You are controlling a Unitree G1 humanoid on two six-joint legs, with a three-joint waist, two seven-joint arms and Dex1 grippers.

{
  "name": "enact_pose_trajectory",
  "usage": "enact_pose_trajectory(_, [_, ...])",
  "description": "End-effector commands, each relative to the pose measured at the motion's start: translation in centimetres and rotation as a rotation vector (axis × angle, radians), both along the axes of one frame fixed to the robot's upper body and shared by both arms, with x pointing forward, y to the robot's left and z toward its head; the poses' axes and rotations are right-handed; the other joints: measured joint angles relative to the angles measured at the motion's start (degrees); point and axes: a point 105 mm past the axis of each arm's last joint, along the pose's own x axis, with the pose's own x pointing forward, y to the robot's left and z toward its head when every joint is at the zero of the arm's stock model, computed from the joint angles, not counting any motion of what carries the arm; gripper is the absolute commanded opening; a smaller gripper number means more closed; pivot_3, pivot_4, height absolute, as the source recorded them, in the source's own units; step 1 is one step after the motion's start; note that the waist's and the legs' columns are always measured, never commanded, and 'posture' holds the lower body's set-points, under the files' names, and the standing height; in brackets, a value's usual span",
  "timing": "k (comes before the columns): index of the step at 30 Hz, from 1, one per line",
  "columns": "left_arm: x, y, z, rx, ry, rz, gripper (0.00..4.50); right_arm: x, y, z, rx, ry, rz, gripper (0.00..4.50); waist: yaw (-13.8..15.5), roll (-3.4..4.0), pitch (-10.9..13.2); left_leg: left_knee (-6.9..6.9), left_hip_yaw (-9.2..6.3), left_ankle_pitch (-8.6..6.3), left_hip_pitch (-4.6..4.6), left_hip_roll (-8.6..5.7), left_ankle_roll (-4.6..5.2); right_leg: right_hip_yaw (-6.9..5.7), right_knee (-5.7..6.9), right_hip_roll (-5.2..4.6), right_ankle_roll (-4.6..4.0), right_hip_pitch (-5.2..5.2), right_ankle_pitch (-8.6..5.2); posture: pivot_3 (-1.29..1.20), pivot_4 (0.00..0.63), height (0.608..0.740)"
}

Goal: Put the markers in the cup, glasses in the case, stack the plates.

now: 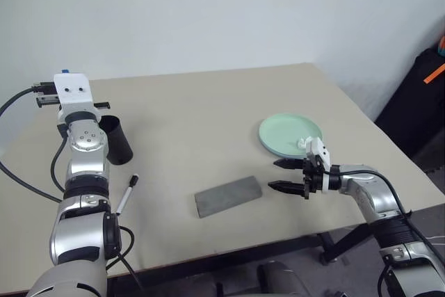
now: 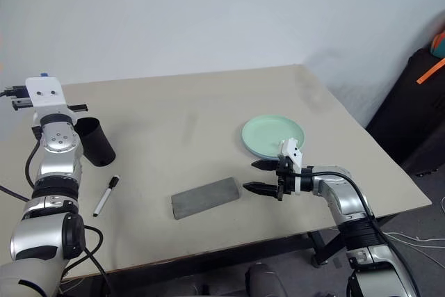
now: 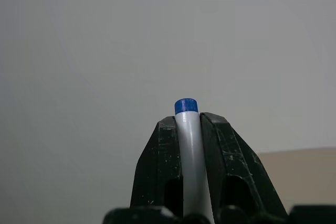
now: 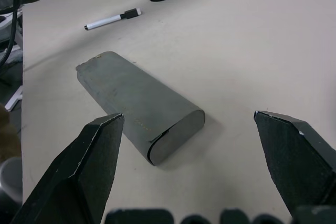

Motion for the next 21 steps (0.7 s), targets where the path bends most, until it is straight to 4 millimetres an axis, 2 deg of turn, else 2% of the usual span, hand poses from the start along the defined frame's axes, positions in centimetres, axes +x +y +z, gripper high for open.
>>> enact_pose_trajectory(1, [0.5,-1.3,2.0,0.014,-0.071,-0.058,0.17,0.4,-0.1,1.6,0.022,-0.059,0.001,4.31,0.0,0.00,0.0,0.00,0.01,0.00,0.00,0.00,0.00,0.01,0.00,0.00,0.00,0.00,0.00,0.00,0.000,0.740])
enact_pose_trajectory(4, [0.7,-1.6,2.0,0.013,-0.075,-0.071,0.17,0.4,0.0,1.7,0.024,-0.059,0.002,4.31,0.0,0.00,0.0,0.00,0.01,0.00,0.00,0.00,0.00,0.01,0.00,0.00,0.00,0.00,0.00,0.00,0.000,0.740])
enact_pose_trajectory(12, [0.8,-1.7,1.9,0.019,-0.075,-0.069,2.82,0.3,-0.2,1.6,0.019,-0.055,0.000,4.31,0.0,0.00,0.0,0.00,0.01,0.00,0.00,0.00,0.00,0.01,0.00,0.00,0.00,0.00,0.00,0.00,0.000,0.740])
enact_pose_trajectory(21, [1.0,-2.9,2.5,-0.018,-0.113,-0.125,2.82,0.4,-0.1,1.4,0.011,-0.058,0.000,4.31,0.1,-0.01,0.0,0.01,0.00,0.00,-0.01,0.00,0.00,0.00,0.00,0.00,0.00,0.00,0.00,0.00,0.000,0.740])
